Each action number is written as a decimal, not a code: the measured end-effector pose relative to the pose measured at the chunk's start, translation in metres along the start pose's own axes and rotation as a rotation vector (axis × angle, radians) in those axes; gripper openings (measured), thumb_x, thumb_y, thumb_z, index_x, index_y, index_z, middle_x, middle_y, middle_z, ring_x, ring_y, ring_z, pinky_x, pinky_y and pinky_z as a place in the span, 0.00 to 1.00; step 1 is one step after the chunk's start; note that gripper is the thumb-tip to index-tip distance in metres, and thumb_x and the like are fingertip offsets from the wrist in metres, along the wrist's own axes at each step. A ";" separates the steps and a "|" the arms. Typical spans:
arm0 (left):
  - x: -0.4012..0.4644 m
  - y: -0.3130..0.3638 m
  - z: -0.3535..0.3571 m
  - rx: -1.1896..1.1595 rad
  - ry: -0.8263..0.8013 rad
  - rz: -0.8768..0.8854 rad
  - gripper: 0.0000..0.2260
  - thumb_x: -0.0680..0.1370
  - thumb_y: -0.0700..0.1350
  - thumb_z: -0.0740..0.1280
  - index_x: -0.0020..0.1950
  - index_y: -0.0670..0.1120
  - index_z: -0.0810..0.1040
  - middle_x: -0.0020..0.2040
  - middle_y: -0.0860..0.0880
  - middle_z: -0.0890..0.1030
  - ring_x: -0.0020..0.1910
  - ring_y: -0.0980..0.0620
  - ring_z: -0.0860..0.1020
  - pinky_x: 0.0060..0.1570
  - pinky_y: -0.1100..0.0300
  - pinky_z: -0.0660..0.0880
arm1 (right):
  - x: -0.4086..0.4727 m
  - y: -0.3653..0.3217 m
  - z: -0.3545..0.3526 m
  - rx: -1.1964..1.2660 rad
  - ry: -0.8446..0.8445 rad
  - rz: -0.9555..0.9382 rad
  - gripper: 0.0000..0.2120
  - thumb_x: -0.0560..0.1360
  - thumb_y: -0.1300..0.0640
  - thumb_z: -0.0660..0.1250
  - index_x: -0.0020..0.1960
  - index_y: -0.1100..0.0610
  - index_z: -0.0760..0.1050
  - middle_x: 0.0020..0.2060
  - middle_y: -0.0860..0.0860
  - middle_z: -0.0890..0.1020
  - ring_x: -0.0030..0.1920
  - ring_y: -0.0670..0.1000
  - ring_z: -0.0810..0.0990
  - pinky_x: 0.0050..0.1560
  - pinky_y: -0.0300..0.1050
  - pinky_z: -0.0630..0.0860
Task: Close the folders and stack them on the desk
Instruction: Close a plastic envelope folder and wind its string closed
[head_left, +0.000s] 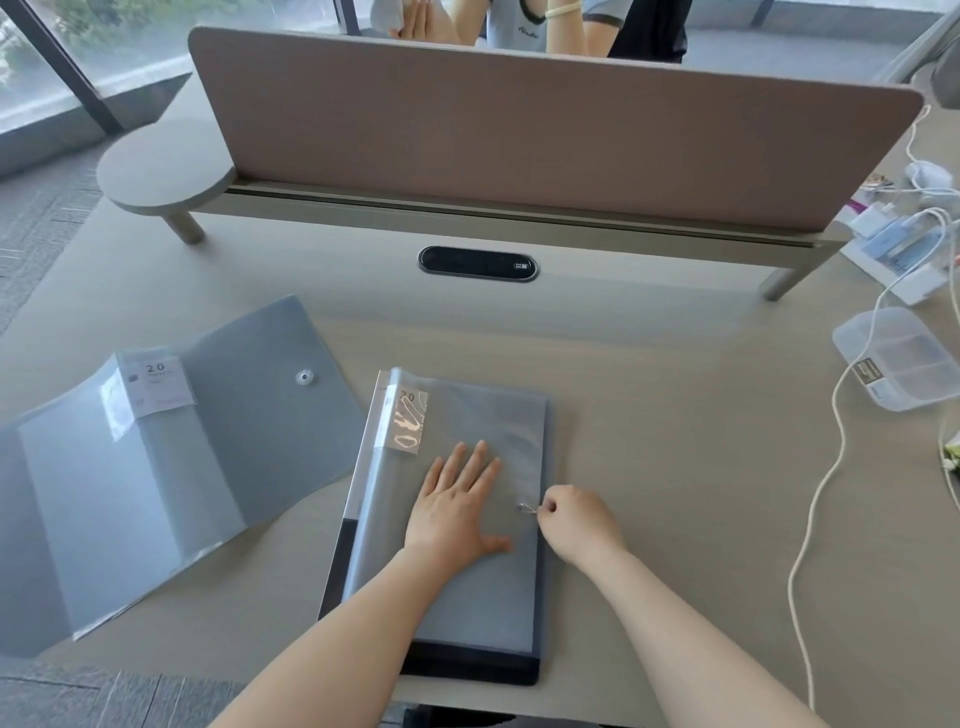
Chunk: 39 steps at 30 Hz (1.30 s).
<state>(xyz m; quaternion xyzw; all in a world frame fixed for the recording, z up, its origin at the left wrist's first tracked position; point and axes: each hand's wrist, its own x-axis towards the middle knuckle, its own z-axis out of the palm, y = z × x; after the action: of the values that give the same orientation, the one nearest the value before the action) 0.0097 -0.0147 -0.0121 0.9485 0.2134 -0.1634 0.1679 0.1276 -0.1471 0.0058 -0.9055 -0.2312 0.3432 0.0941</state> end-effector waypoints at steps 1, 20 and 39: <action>0.000 0.000 0.000 0.000 0.000 -0.001 0.48 0.70 0.67 0.67 0.81 0.54 0.45 0.81 0.54 0.39 0.80 0.50 0.37 0.77 0.52 0.37 | 0.003 0.000 -0.002 0.004 0.007 0.011 0.13 0.76 0.55 0.59 0.33 0.52 0.67 0.42 0.55 0.83 0.43 0.58 0.77 0.38 0.44 0.67; -0.002 -0.009 -0.011 0.052 0.052 -0.028 0.37 0.76 0.62 0.64 0.80 0.52 0.55 0.82 0.51 0.47 0.81 0.50 0.44 0.77 0.49 0.38 | 0.027 -0.009 0.000 0.382 0.164 0.038 0.04 0.77 0.52 0.63 0.49 0.52 0.72 0.35 0.46 0.77 0.42 0.55 0.78 0.43 0.47 0.72; -0.040 -0.084 -0.034 -0.608 0.291 -0.667 0.19 0.73 0.59 0.67 0.43 0.43 0.75 0.41 0.47 0.79 0.41 0.47 0.78 0.38 0.53 0.73 | 0.005 -0.015 0.008 0.470 0.132 0.190 0.05 0.74 0.60 0.62 0.47 0.52 0.75 0.41 0.51 0.81 0.43 0.55 0.80 0.44 0.45 0.75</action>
<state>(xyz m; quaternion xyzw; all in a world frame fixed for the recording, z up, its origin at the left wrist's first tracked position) -0.0553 0.0558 0.0123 0.7490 0.5657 -0.0039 0.3448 0.1202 -0.1314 0.0017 -0.8969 -0.0525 0.3348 0.2840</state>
